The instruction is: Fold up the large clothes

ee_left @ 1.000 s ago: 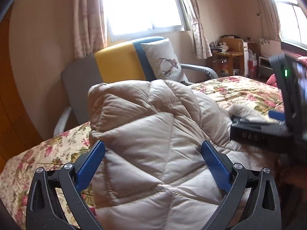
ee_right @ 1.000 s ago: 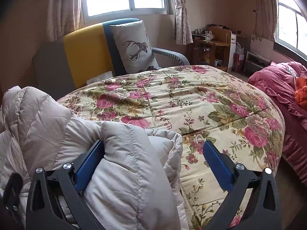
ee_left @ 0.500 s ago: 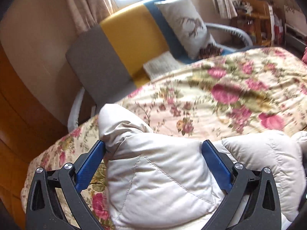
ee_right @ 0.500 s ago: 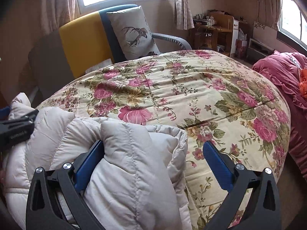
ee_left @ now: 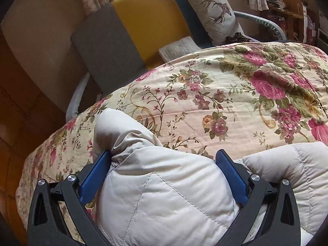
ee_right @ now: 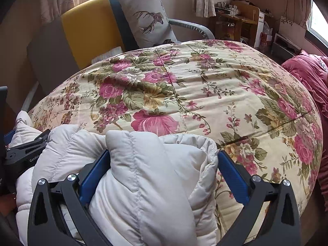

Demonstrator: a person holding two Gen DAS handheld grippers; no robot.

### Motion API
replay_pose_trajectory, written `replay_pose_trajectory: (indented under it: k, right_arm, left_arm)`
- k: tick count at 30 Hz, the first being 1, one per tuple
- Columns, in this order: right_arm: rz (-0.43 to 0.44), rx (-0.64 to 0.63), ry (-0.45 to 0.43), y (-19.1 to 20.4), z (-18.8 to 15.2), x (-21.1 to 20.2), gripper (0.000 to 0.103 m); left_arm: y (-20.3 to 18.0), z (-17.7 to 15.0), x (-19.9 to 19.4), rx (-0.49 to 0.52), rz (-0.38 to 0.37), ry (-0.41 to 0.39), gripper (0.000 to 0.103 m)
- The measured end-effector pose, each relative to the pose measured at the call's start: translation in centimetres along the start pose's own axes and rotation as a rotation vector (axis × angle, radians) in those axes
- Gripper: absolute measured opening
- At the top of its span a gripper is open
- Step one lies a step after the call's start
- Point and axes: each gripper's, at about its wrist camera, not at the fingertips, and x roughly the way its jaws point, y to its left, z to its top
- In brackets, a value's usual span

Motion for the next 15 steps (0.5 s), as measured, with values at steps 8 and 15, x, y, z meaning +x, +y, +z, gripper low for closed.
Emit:
replay_pose_trajectory:
  k: [8, 15]
  right_arm:
    - [0.021, -0.024, -0.018, 0.3, -0.1, 0.2, 0.101]
    - [0.042, 0.007, -0.021, -0.3, -0.2, 0.2, 0.101]
  left_arm:
    - [2.0, -1.9, -3.8, -0.069, 0.003, -0.044, 0.099]
    - [6.7, -7.7, -11.2, -0.340, -0.372, -0.031, 0.099]
